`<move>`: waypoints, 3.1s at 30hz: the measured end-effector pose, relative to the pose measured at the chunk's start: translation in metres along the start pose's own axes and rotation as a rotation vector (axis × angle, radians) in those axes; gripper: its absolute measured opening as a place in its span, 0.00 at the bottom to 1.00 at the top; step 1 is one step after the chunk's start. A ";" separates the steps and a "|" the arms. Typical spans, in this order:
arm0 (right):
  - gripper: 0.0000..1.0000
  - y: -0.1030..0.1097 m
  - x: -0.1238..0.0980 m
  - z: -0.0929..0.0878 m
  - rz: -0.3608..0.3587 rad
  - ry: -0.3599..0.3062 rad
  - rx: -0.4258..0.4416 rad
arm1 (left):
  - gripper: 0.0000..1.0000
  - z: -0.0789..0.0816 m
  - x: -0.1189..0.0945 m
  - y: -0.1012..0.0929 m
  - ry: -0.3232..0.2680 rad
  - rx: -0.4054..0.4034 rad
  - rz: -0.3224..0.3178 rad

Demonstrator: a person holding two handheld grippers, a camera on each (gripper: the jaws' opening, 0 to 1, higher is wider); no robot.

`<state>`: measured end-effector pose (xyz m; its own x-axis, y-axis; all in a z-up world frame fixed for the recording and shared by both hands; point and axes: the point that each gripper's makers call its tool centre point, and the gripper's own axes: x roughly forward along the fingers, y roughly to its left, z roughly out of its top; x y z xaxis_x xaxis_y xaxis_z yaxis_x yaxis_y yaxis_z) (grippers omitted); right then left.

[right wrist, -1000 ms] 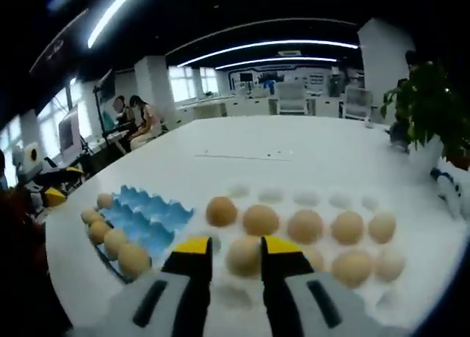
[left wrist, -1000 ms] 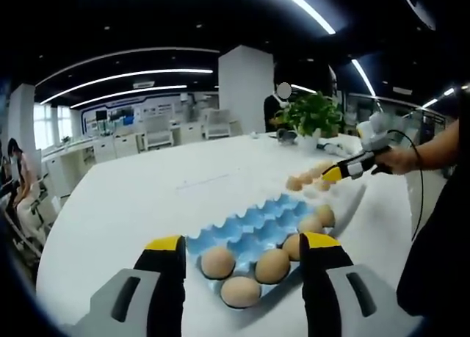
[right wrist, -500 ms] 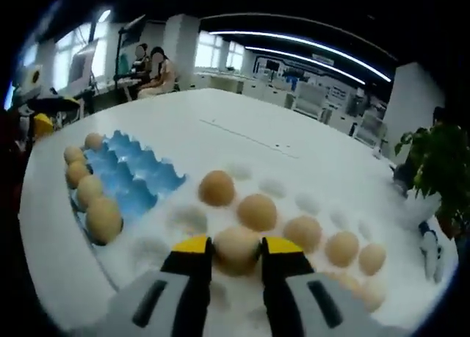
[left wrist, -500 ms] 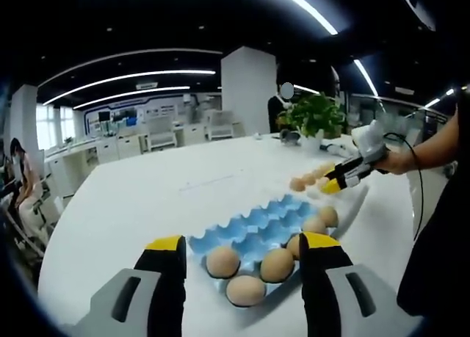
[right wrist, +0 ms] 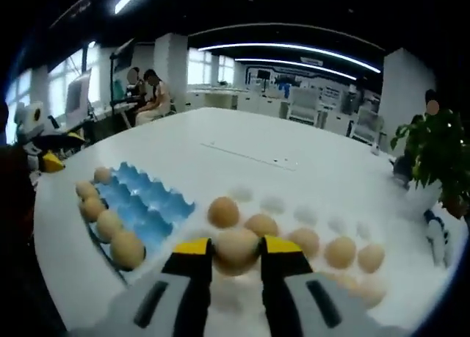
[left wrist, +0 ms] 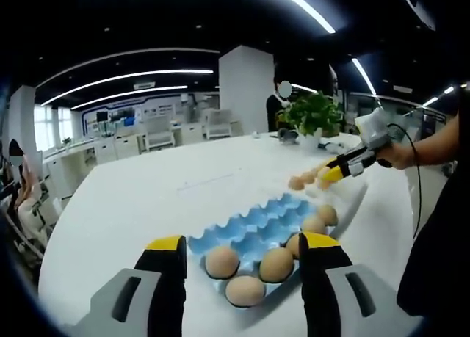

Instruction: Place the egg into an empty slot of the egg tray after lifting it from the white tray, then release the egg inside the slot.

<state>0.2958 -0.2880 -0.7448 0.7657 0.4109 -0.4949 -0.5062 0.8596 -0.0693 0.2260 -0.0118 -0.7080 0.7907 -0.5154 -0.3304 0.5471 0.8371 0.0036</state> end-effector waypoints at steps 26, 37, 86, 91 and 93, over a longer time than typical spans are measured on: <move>0.25 0.080 0.022 0.043 0.200 -0.069 -0.024 | 0.61 -0.006 0.001 -0.002 0.028 -0.016 -0.010; 0.25 0.127 0.034 0.060 0.318 -0.093 -0.091 | 0.59 -0.011 0.000 0.002 0.059 -0.027 0.006; 0.25 0.225 0.093 0.048 0.524 -0.009 -0.146 | 0.54 -0.014 -0.002 0.003 0.060 -0.007 0.009; 0.26 0.225 0.095 0.046 0.523 -0.002 -0.147 | 0.54 -0.013 -0.002 0.001 0.057 -0.006 0.003; 0.26 0.225 0.096 0.045 0.527 -0.002 -0.144 | 0.54 -0.013 -0.001 0.002 0.057 -0.006 0.003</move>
<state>0.2730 -0.0412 -0.7688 0.3940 0.7758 -0.4929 -0.8708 0.4867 0.0699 0.2221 -0.0072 -0.7200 0.7749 -0.5020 -0.3840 0.5433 0.8395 -0.0012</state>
